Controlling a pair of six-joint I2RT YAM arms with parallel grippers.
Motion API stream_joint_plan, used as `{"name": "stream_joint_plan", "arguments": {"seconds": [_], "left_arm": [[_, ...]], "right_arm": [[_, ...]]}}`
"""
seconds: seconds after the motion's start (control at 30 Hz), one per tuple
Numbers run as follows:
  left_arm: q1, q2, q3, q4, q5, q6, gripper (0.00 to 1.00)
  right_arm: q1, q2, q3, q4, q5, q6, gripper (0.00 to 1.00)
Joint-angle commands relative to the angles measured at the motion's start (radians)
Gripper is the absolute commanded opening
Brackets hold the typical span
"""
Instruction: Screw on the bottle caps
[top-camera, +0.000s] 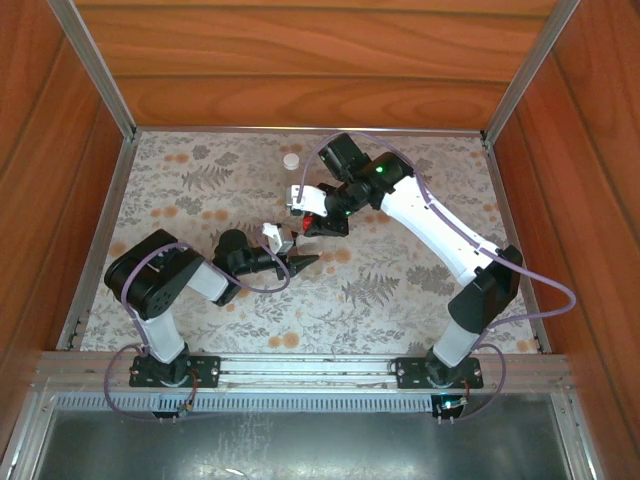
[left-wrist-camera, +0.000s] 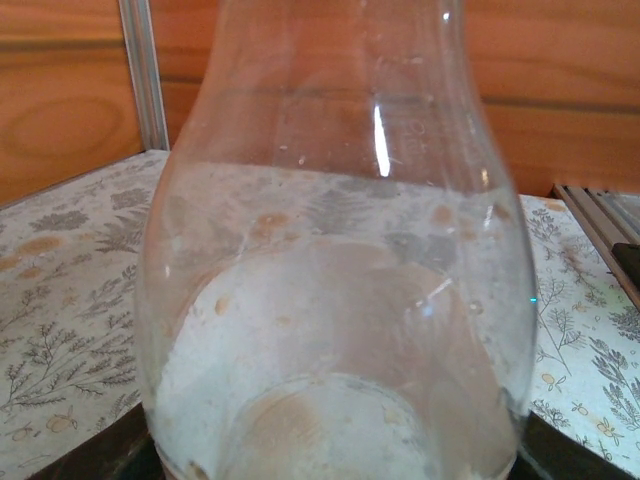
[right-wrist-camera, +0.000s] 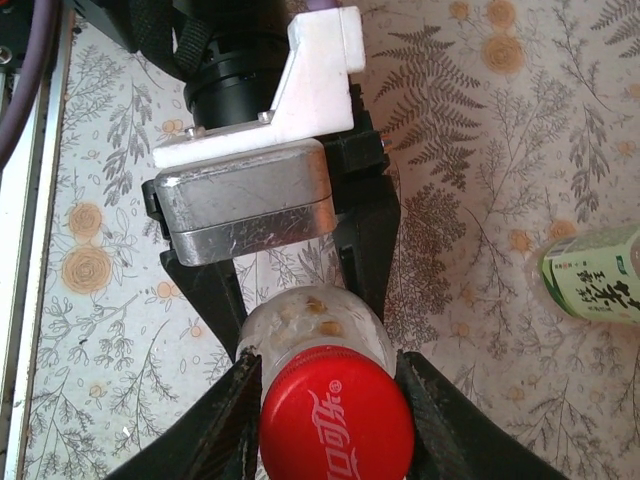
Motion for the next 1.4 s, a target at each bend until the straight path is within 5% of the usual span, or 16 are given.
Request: {"name": "stream_joint_plan", "arguments": {"seconds": [0.0, 0.4, 0.73, 0.9, 1.13, 1.37], "left_arm": [[0.01, 0.049, -0.032, -0.206, -0.011, -0.006, 0.57], [0.011, 0.047, -0.033, -0.209, -0.009, -0.006, 0.57], [0.011, 0.053, -0.029, -0.211, -0.006, -0.007, 0.57], [0.011, 0.053, -0.027, -0.211, -0.005, -0.009, 0.57], [0.013, 0.053, -0.029, -0.212, -0.003, -0.008, 0.57], [0.014, 0.048, -0.032, -0.213, -0.005, -0.007, 0.57]], "right_arm": [[0.019, 0.0, -0.027, -0.041, 0.073, 0.067, 0.39], [0.031, -0.025, -0.047, 0.026, 0.118, 0.137, 0.5], [0.024, -0.089, -0.075, 0.035, 0.103, 0.086, 0.77], [0.009, -0.15, -0.12, 0.058, 0.042, 0.061, 0.83], [-0.042, -0.221, -0.153, 0.087, -0.044, 0.118, 0.82], [-0.073, -0.203, -0.162, 0.333, -0.052, 0.653, 0.6]]}}
